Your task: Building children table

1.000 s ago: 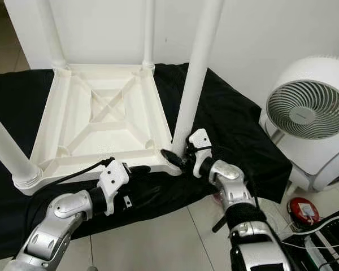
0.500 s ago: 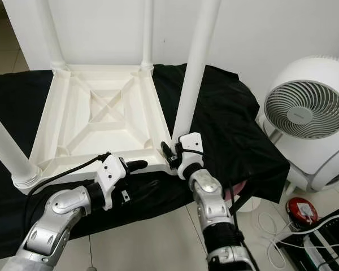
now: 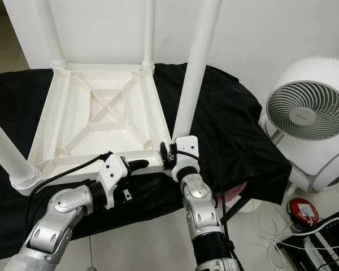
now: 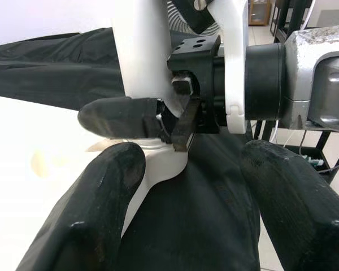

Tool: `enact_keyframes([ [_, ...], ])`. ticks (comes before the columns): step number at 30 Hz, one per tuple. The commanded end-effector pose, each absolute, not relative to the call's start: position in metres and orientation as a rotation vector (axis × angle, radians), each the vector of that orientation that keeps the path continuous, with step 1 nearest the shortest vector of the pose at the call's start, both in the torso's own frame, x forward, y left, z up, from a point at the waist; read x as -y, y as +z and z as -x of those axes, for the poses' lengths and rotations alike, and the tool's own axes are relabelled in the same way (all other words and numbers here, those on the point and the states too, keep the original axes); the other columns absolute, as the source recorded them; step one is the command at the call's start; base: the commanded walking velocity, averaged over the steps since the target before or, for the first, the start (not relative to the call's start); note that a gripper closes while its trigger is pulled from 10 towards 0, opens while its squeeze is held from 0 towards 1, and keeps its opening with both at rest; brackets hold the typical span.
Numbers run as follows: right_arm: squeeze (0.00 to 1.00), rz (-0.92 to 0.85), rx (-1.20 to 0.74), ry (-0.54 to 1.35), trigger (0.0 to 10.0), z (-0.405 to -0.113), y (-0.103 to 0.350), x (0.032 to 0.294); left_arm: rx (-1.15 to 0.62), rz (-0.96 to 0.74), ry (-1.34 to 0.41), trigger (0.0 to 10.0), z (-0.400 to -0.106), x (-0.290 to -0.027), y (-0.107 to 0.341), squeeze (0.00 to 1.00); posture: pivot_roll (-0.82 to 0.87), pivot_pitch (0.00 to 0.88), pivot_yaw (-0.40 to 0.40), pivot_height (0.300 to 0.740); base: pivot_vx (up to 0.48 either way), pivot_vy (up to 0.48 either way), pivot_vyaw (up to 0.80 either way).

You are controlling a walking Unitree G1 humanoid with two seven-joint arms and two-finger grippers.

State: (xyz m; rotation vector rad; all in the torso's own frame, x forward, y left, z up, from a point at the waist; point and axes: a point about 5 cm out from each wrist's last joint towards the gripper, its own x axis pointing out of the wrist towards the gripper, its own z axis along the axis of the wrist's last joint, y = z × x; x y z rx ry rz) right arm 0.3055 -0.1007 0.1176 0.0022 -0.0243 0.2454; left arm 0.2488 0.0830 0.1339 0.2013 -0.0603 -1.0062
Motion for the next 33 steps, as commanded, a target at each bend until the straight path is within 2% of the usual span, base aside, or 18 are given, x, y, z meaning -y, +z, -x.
enact_keyframes([
  [1,1.00,-0.029,0.031,0.312,10.0,-0.304,0.122,0.107,0.059,-0.200,-0.885,10.0,-0.254,-0.086,0.133,0.00,0.02,0.000,-0.107,0.740,0.000,0.000,0.00],
  [9,1.00,0.016,0.026,0.368,10.0,-0.307,0.119,0.122,0.059,-0.201,-0.883,10.0,-0.254,-0.086,0.133,0.00,0.02,0.000,-0.106,0.740,0.000,0.000,0.00],
  [10,0.16,0.038,0.009,0.417,10.0,-0.309,0.116,0.130,0.059,-0.203,-0.882,10.0,-0.254,-0.087,0.133,0.00,0.02,0.000,-0.104,0.740,0.000,0.000,0.00],
  [12,0.16,0.038,0.009,0.417,10.0,-0.309,0.116,0.130,0.059,-0.203,-0.882,10.0,-0.254,-0.087,0.133,0.00,0.02,0.000,-0.104,0.740,0.000,0.000,0.00],
  [13,0.00,0.065,-0.002,0.496,10.0,-0.310,0.114,0.136,0.060,-0.205,-0.880,10.0,-0.254,-0.088,0.134,0.00,0.02,0.000,-0.102,0.740,0.000,0.000,0.00],
  [16,0.00,0.149,-0.017,0.703,10.0,-0.311,0.111,0.145,0.062,-0.210,-0.879,10.0,-0.256,-0.090,0.135,0.00,0.03,0.000,-0.092,0.740,0.000,0.000,0.00],
  [19,0.00,0.183,-0.007,0.802,10.0,-0.315,0.111,0.146,0.066,-0.212,-0.890,10.0,-0.255,-0.089,0.137,0.00,0.03,0.000,-0.089,0.740,0.000,0.000,0.00],
  [27,0.00,0.206,-0.006,0.858,10.0,-0.328,0.116,0.137,0.065,-0.218,-0.923,10.0,-0.254,-0.087,0.137,0.00,0.03,0.000,-0.076,0.740,0.000,0.000,0.00],
  [28,0.00,0.220,-0.009,0.875,9.0,-0.331,0.117,0.134,0.065,-0.219,-0.932,10.0,-0.254,-0.086,0.137,0.00,0.03,0.000,-0.076,0.740,0.000,0.000,0.00],
  [30,0.00,0.220,-0.009,0.875,9.0,-0.331,0.117,0.134,0.065,-0.219,-0.932,10.0,-0.254,-0.086,0.137,0.00,0.03,0.000,-0.076,0.740,0.000,0.000,0.00],
  [31,0.00,0.223,-0.021,0.898,0.0,-0.335,0.117,0.130,0.062,-0.222,-0.944,10.0,-0.254,-0.085,0.137,0.00,0.03,0.000,-0.074,0.740,0.000,0.000,0.00],
  [33,0.00,0.213,-0.029,0.932,0.0,-0.337,0.116,0.130,0.061,-0.225,-0.953,10.0,-0.253,-0.084,0.136,0.00,0.04,0.000,-0.077,0.740,0.000,0.000,0.00],
])
